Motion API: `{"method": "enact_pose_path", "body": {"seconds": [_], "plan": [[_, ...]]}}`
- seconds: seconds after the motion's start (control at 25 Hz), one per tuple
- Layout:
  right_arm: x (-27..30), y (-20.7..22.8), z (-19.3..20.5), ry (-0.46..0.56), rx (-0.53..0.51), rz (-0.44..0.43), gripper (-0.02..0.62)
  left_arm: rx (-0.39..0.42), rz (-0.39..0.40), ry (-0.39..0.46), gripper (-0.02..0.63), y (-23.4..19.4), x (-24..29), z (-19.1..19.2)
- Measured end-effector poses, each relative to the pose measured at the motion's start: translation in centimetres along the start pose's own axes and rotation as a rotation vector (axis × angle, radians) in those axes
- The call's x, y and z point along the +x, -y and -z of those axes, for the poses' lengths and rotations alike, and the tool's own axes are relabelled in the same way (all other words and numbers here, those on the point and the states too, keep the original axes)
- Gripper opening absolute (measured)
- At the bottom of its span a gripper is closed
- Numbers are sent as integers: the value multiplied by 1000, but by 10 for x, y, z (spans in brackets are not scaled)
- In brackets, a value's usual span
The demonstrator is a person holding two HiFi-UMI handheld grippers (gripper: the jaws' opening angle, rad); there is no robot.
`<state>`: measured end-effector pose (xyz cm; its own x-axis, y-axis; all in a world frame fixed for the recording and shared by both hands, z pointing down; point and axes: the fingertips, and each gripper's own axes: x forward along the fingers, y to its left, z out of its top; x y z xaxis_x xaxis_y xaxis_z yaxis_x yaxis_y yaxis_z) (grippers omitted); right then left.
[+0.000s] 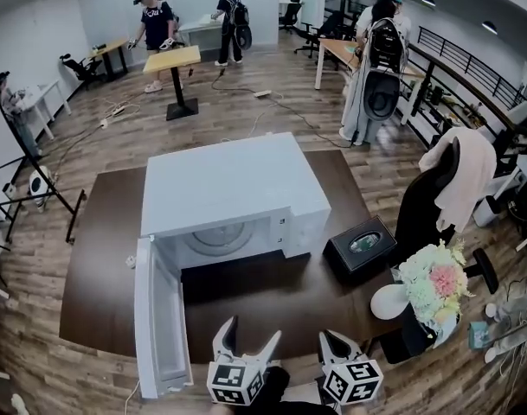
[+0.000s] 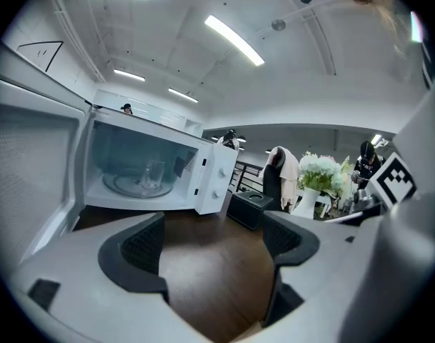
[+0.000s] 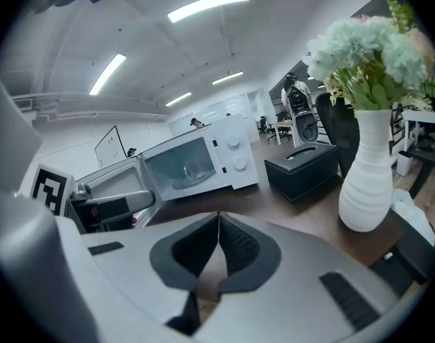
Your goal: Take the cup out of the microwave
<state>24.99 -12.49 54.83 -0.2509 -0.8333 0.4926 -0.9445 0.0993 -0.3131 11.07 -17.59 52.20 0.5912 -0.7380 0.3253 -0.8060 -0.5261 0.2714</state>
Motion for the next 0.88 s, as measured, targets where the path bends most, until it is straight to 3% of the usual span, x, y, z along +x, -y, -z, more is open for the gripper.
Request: {"method": "enact_pose_path", "body": {"seconds": [0.56,0.88], "plan": [[77,6,-53,-35,-46,-104,-6,-34,-104,44,407,-49,59,-34],[107,-3,-64,-35,-50,-154,-5,-12,-141,58,407,-67,66,-41]]}}
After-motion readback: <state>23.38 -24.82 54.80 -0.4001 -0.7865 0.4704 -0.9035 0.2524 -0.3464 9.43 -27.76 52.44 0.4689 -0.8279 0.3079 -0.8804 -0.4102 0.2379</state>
